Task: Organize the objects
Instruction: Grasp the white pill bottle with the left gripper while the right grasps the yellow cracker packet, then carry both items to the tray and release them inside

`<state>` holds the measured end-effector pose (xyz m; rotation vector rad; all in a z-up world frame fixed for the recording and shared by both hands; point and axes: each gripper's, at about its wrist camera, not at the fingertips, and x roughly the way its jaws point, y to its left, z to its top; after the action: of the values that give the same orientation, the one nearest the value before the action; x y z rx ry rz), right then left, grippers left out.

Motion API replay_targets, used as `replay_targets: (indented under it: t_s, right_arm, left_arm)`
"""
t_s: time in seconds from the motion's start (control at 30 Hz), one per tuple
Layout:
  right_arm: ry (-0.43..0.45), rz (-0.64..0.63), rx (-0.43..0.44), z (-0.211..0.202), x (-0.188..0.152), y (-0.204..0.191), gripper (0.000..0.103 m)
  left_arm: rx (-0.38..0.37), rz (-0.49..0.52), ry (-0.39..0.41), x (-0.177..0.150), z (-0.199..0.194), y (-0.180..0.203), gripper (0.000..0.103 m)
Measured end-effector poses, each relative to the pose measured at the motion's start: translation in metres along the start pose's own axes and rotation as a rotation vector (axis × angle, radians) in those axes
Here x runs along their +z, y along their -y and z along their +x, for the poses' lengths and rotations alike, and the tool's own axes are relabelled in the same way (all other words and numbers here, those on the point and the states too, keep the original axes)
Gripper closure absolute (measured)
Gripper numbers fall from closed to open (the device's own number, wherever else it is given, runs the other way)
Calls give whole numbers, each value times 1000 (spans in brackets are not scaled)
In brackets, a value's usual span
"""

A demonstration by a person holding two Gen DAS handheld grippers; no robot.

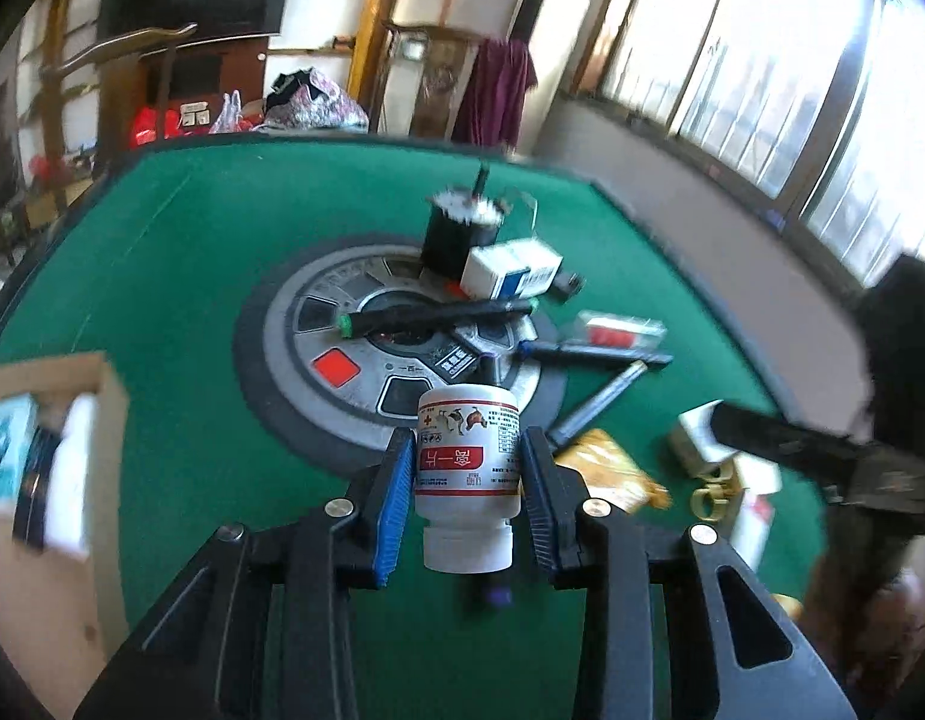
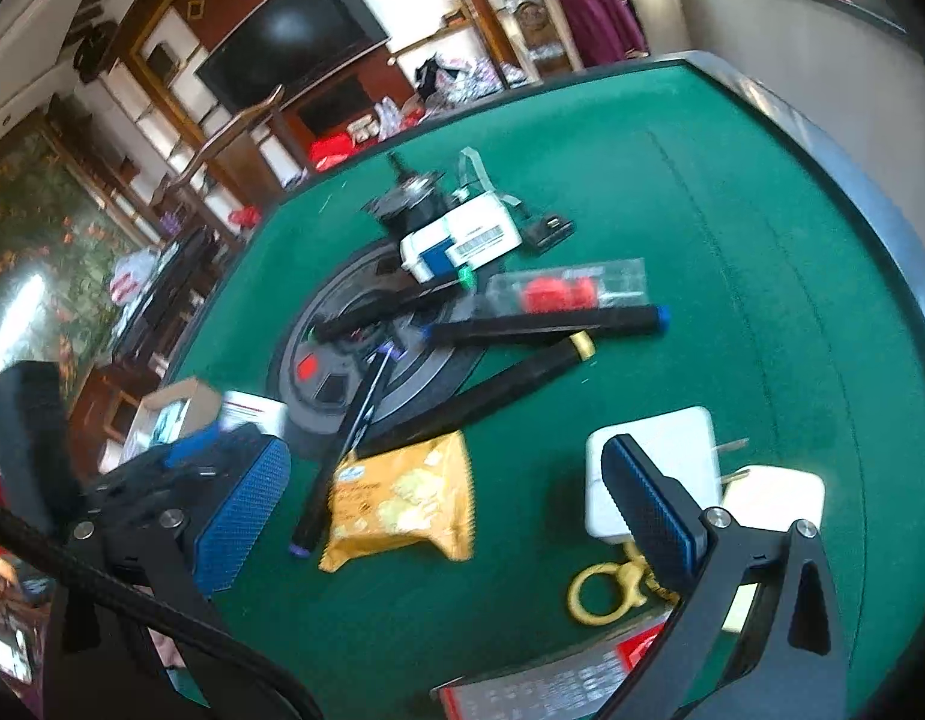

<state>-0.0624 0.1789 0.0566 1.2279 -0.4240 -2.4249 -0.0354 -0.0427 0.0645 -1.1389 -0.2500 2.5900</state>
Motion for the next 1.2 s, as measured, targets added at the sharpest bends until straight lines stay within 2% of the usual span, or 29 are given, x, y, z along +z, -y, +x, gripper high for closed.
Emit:
replay_targets:
  t_s: [0.1, 0.27, 0.4, 0.43, 0.5, 0.53, 0.6, 0.73, 0.93, 1.1, 1.2]
  right_arm:
    - [-63, -71, -11, 10, -4, -22, 0]
    - [-164, -176, -139, 41, -12, -49, 0]
    - [-209, -251, -240, 64, -18, -59, 0]
    - [-221, -272, -273, 68, -21, -62, 2]
    - [-228, -292, -296, 72, -23, -65, 17]
    - [-239, -299, -299, 74, -25, -67, 33]
    - [-240, -303, -312, 74, -29, -68, 34]
    - [-227, -292, -303, 67, -30, -68, 38]
    - [-163, -274, -258, 30, -30, -77, 38]
    - [-124, -308, -180, 5, -31, -113, 38]
    - [-128, -339, -92, 6, -35, -143, 38]
  left_arm:
    - [-26, -21, 41, -9, -33, -8, 73]
    - [-4, -23, 92, -27, -72, -19, 72]
    - [1, -56, 110, -41, -88, -35, 72]
    - [-1, -66, 110, -43, -91, -39, 72]
    - [4, -89, 114, -48, -94, -48, 72]
    - [6, -97, 115, -51, -96, -52, 72]
    - [15, -116, 120, -55, -99, -60, 72]
    - [30, -152, 135, -60, -107, -77, 72]
    - [77, -209, 170, -68, -127, -109, 72]
    - [149, -273, 147, -71, -132, -143, 72]
    - [176, -313, 134, -76, -131, -164, 72]
